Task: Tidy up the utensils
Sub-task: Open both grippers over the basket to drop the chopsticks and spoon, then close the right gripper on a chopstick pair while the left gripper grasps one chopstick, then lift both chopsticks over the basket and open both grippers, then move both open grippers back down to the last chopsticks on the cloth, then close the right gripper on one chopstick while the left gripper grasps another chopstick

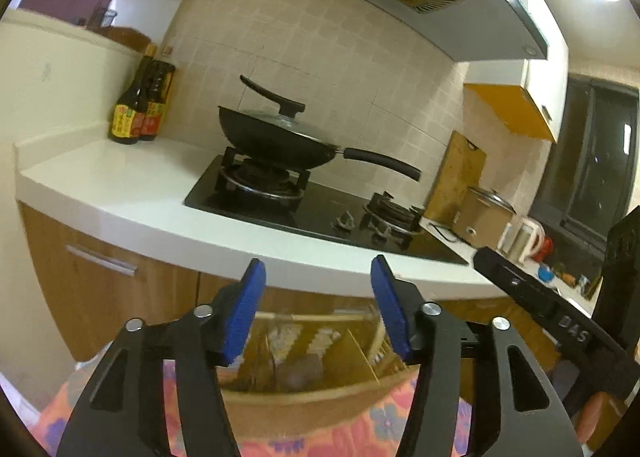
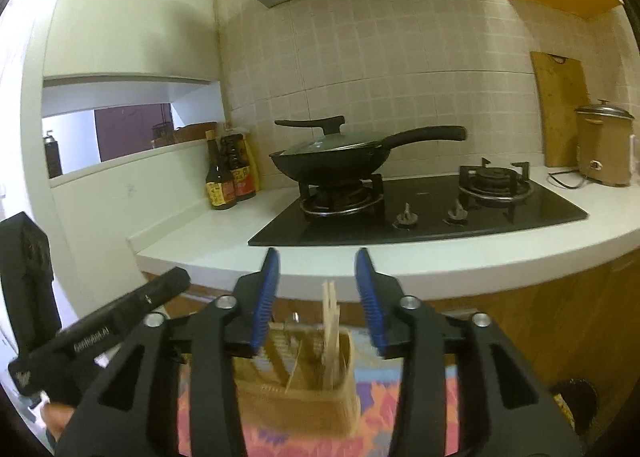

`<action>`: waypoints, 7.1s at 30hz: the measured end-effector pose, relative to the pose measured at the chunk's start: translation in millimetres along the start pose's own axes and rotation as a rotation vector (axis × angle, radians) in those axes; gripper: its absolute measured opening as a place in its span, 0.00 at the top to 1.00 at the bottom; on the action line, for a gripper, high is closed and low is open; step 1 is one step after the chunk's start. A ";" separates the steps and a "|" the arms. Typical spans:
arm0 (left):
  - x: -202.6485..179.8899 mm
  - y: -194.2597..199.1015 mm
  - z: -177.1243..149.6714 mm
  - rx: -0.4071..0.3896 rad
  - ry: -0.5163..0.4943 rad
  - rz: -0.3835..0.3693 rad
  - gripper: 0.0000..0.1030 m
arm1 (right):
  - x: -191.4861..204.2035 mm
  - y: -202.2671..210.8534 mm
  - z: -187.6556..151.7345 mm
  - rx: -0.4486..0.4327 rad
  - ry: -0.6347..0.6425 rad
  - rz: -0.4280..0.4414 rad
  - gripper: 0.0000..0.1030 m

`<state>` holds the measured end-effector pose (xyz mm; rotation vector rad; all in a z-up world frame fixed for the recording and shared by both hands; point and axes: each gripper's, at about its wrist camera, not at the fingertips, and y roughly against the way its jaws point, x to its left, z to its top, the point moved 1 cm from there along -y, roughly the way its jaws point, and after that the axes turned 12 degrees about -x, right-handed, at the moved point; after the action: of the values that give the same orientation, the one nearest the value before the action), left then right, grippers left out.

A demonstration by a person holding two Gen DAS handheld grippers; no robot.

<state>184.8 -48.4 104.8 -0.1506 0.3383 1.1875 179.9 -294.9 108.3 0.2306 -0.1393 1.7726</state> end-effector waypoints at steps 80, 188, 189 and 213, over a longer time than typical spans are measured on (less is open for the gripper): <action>14.8 61.7 -171.1 0.776 -0.366 0.065 0.96 | 39.1 53.2 -174.5 0.811 0.036 0.030 0.90; 42.6 59.0 -153.5 0.665 0.021 -0.060 0.69 | 77.9 60.7 -222.1 0.770 -0.005 -0.096 0.96; 39.2 56.6 -157.7 0.684 0.017 -0.064 0.69 | 73.4 65.3 -220.9 0.771 -0.015 -0.095 0.96; 17.0 46.8 -182.3 0.746 -0.227 0.040 0.97 | 10.5 83.2 -213.2 0.810 -0.109 -0.119 0.96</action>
<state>114.4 -69.2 -69.3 0.6363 0.5615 1.0362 79.6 -256.0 -94.0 0.8953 0.5184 1.6169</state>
